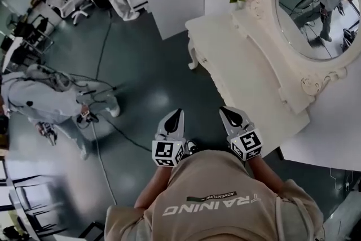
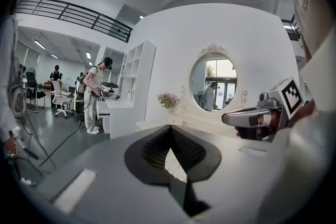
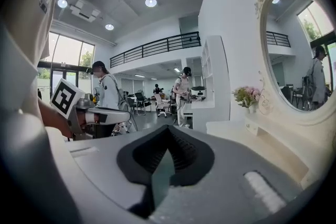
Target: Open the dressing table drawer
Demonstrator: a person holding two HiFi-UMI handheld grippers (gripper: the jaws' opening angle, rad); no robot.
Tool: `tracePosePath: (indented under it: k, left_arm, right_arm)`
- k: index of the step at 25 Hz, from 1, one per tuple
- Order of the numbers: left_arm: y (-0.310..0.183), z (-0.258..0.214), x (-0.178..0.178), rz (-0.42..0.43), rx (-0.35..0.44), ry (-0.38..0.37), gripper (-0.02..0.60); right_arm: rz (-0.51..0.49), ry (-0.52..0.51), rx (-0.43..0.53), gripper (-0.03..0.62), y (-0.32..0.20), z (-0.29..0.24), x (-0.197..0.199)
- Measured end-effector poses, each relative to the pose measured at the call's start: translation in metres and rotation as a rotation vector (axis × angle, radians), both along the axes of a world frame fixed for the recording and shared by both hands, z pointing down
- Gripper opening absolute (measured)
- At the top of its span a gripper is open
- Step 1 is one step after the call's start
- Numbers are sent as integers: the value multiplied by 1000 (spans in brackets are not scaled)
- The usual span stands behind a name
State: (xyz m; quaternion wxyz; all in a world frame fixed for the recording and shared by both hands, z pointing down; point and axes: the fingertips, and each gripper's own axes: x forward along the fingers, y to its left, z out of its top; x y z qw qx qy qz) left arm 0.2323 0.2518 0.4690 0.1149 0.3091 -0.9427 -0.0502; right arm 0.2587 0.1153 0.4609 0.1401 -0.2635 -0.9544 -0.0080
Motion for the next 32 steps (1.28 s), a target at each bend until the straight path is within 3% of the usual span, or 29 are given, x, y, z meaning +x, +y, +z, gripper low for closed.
tracePosePath:
  k: [7, 19, 25, 32]
  left_arm:
    - [44, 0, -16, -12, 14, -7, 18]
    - [78, 50, -58, -79, 62, 104, 18]
    - [86, 55, -99, -99, 37, 142, 18]
    - [85, 42, -196, -69, -42, 130, 18]
  right_arm:
    - [-1, -13, 19, 2, 44, -2, -23]
    - [-16, 74, 73, 2, 61, 28, -62]
    - [-44, 110, 34, 2, 73, 43, -111]
    - [-49, 84, -11, 2, 73, 43, -216]
